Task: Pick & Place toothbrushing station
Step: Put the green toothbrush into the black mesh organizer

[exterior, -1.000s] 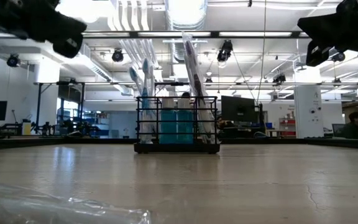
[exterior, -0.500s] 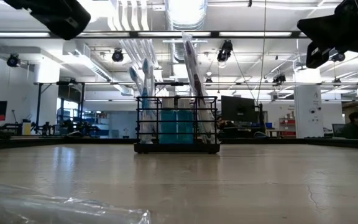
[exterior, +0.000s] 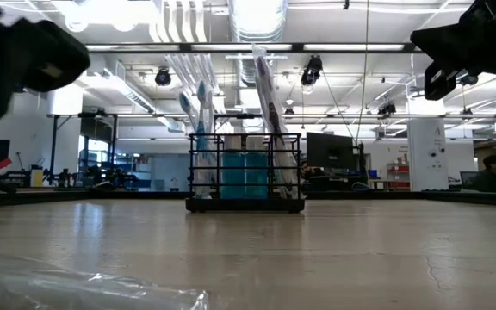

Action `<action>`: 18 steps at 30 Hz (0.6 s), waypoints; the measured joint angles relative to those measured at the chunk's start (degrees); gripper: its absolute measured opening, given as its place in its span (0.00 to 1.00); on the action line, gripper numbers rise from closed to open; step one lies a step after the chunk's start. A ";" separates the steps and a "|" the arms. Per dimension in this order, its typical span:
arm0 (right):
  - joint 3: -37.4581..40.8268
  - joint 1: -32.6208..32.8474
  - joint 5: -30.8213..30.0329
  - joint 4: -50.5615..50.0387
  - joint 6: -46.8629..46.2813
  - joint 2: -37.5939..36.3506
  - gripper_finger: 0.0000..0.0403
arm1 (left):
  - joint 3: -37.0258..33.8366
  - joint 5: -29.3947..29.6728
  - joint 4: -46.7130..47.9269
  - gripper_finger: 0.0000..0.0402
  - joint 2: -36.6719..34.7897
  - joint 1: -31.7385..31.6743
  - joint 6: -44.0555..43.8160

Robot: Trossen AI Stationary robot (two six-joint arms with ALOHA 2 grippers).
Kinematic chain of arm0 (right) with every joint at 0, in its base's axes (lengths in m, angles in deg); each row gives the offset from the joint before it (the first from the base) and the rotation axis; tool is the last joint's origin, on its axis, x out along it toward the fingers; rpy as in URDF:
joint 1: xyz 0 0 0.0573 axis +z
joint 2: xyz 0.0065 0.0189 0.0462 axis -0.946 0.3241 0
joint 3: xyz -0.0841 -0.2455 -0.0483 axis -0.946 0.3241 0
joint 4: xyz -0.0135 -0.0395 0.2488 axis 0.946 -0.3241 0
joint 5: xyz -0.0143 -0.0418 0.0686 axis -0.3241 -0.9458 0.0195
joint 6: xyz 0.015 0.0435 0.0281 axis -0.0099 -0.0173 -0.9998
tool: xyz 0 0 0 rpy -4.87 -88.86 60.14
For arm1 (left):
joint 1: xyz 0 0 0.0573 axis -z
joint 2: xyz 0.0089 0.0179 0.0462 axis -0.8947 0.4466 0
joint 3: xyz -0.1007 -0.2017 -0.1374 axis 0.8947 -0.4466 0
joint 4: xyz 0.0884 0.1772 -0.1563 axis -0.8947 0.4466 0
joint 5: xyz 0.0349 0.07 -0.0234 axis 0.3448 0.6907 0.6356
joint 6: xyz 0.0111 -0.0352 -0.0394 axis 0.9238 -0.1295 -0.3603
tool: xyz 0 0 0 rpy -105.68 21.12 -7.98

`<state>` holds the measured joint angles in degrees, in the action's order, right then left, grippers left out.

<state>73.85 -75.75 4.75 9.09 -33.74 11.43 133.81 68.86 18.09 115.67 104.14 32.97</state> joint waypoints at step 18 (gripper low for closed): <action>0.00 0.00 -0.02 -0.07 0.04 0.09 0.03 | 6.64 -2.08 1.49 0.62 12.59 2.65 -9.97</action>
<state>73.85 -75.75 4.73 9.02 -33.71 11.52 140.45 66.78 19.58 128.26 106.79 23.00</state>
